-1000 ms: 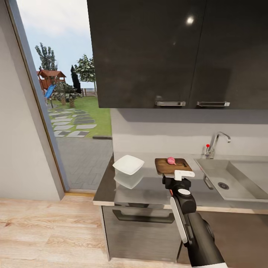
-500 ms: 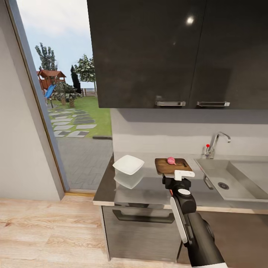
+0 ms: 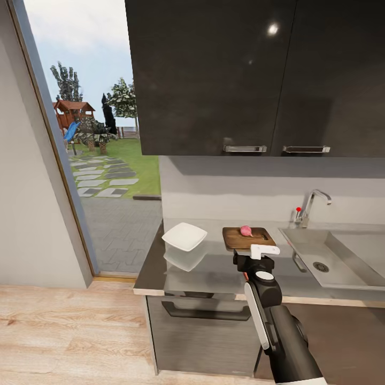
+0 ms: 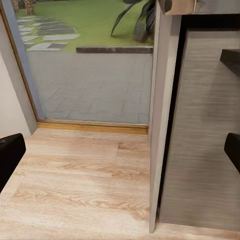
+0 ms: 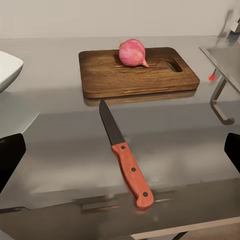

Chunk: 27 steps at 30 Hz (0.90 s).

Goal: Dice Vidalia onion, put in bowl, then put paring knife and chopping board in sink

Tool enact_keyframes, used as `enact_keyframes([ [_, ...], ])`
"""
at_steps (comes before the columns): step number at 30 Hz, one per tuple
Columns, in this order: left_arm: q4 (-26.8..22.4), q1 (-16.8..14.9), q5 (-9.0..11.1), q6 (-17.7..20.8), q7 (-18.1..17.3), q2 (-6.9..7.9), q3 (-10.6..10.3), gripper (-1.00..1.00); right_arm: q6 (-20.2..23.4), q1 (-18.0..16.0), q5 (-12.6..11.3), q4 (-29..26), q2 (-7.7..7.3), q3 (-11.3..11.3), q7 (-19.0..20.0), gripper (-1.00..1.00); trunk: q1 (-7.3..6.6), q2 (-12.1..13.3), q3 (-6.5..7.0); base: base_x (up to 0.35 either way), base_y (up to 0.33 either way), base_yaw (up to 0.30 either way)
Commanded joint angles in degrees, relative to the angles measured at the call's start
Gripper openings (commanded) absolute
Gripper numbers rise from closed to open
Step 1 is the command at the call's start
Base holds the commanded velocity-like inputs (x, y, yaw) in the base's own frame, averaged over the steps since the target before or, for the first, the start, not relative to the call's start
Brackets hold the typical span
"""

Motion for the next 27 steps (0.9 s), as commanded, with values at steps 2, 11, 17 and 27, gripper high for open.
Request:
enact_keyframes([
  [2, -0.1, 0.0, 0.4, -0.1, 0.3, 0.09, -0.5, 1.0, 0.4, 0.0, 0.3, 0.0, 0.0, 0.1, -0.1, 1.0, 0.02, 0.0, -0.01, 0.0, 0.0, 0.0],
  [11, 0.0, 0.0, 0.4, -0.1, 0.3, 0.09, -0.5, 1.0, 0.4, 0.0, 0.3, 0.0, 0.0, 0.1, -0.1, 1.0, 0.02, 0.0, -0.01, 0.0, 0.0, 0.0],
  [17, 0.0, 0.0, 0.4, -0.1, 0.3, 0.09, -0.5, 1.0, 0.4, 0.0, 0.3, 0.0, 0.0, 0.1, -0.1, 1.0, 0.02, 0.0, -0.01, 0.0, 0.0, 0.0],
  [27, 0.0, 0.0, 0.4, -0.1, 0.3, 0.09, -0.5, 1.0, 0.4, 0.0, 0.3, 0.0, 0.0, 0.1, -0.1, 1.0, 0.02, 0.0, -0.01, 0.0, 0.0, 0.0],
])
